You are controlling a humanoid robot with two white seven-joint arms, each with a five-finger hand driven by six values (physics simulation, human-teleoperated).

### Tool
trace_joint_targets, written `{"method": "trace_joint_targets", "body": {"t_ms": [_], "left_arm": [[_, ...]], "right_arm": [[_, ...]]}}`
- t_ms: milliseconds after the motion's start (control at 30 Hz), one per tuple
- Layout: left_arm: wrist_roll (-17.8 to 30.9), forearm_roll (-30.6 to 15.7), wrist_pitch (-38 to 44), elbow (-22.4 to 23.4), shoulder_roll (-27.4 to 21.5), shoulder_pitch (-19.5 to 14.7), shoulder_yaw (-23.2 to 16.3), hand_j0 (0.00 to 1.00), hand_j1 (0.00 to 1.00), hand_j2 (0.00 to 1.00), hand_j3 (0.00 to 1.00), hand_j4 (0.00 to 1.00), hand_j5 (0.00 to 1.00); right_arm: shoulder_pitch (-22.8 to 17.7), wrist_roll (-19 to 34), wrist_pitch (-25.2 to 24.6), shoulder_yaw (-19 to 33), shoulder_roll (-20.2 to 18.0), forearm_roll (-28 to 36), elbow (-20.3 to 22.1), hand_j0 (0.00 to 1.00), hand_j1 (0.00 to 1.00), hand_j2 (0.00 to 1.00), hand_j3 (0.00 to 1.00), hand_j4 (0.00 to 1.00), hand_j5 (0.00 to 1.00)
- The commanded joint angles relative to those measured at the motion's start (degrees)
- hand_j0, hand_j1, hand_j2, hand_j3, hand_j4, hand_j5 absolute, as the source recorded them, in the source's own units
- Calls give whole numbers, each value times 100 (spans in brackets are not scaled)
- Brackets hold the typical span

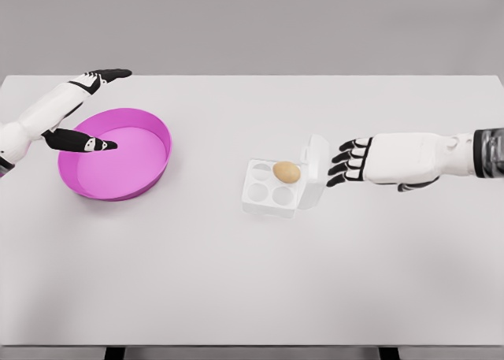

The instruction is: Pack egg into the box and close the box lid

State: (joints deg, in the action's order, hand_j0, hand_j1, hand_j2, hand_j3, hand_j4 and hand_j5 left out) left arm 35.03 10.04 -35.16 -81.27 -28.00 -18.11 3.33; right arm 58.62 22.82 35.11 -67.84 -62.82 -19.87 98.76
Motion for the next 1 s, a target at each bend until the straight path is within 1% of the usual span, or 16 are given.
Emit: {"method": "trace_joint_targets", "body": {"t_ms": [0, 300, 833, 933, 967], "left_arm": [[-3, -46, 16, -3, -4, 0, 1, 100, 100, 100, 100, 100, 100], [-3, -46, 16, 6, -4, 0, 1, 100, 100, 100, 100, 100, 100], [-3, -46, 16, 6, -4, 0, 1, 100, 100, 100, 100, 100, 100], [-3, -46, 16, 6, -4, 0, 1, 100, 100, 100, 100, 100, 100], [-3, -46, 16, 6, -4, 0, 1, 100, 100, 100, 100, 100, 100]], "right_arm": [[0, -5, -11, 52, 7, 27, 30, 100, 100, 100, 100, 100, 100], [9, 3, -11, 69, 262, 27, 30, 100, 100, 100, 100, 100, 100], [35, 21, -11, 69, 991, 27, -5, 100, 100, 100, 100, 100, 100], [44, 21, -11, 78, 956, 36, -49, 100, 100, 100, 100, 100, 100], [61, 21, -11, 166, 895, 53, -172, 100, 100, 100, 100, 100, 100]]}}
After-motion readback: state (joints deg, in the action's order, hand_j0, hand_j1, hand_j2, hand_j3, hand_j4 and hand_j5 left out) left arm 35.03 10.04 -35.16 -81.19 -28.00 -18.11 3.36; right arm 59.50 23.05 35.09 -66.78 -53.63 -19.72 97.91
